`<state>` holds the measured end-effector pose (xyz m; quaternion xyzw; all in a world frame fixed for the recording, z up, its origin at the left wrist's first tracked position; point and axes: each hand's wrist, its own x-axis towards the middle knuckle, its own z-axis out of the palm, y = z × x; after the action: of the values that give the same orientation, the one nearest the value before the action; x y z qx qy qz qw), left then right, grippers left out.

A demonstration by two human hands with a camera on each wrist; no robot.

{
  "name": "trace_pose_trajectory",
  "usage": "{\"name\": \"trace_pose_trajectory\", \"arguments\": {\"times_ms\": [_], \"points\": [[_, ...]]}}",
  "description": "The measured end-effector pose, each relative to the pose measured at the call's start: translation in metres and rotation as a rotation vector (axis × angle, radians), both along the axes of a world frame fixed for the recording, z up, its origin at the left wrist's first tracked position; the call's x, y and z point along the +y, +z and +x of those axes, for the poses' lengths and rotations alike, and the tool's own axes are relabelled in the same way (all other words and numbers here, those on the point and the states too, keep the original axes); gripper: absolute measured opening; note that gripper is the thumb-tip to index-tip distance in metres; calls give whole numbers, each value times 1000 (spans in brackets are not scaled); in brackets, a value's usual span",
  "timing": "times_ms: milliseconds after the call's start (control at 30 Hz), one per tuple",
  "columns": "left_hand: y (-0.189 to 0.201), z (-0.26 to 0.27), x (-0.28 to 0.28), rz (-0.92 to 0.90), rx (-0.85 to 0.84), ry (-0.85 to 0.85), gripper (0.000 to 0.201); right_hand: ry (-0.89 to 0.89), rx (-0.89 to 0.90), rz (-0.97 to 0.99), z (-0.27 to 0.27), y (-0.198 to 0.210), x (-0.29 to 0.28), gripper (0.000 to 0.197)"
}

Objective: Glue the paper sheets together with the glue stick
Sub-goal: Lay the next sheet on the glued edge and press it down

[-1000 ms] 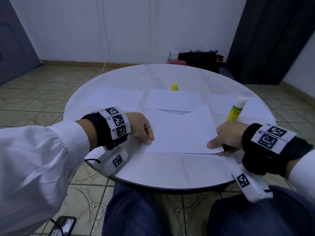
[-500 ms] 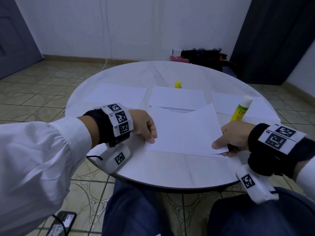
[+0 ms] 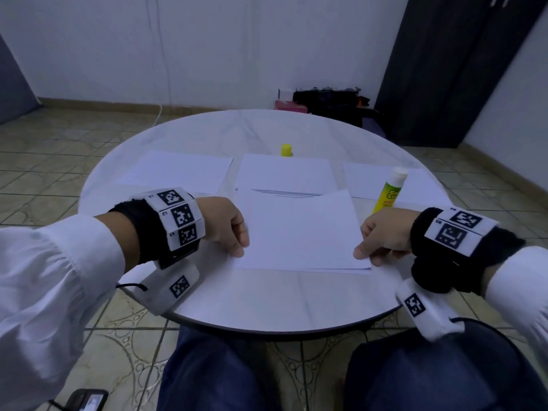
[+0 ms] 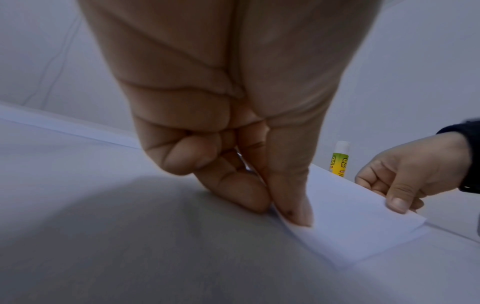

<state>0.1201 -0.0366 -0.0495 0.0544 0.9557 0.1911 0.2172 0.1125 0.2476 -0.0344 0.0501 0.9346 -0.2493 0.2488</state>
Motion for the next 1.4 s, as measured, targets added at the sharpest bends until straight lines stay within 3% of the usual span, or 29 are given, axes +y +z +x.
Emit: {"name": "trace_pose_trajectory", "arguments": {"times_ms": [233,833,1033,1133,1167,1267,1300,1400], "points": [[2,-2,1,1,-11,-1,16,53,6,27,3,-2,0,27],[2,-2,2,-40,-11,8,16,71,36,45,4,-5,2,30],[1,-4,1,-54,-13,-2,16,81,48,105,5,-4,-4,34],[-1,-6,1,-61,-9,-15,15,126,52,249,9,1,-12,22],[-2,-7,1,-62,-9,-17,15,156,58,307,10,2,-13,31],[-2,-10,1,-97,-24,-48,14,160,101,381,8,1,-12,88],[-1,-12,1,-121,-38,-66,15,195,103,379,8,2,-11,98],[2,-14,1,-272,-86,-123,24,381,65,524,5,7,-12,86]]}}
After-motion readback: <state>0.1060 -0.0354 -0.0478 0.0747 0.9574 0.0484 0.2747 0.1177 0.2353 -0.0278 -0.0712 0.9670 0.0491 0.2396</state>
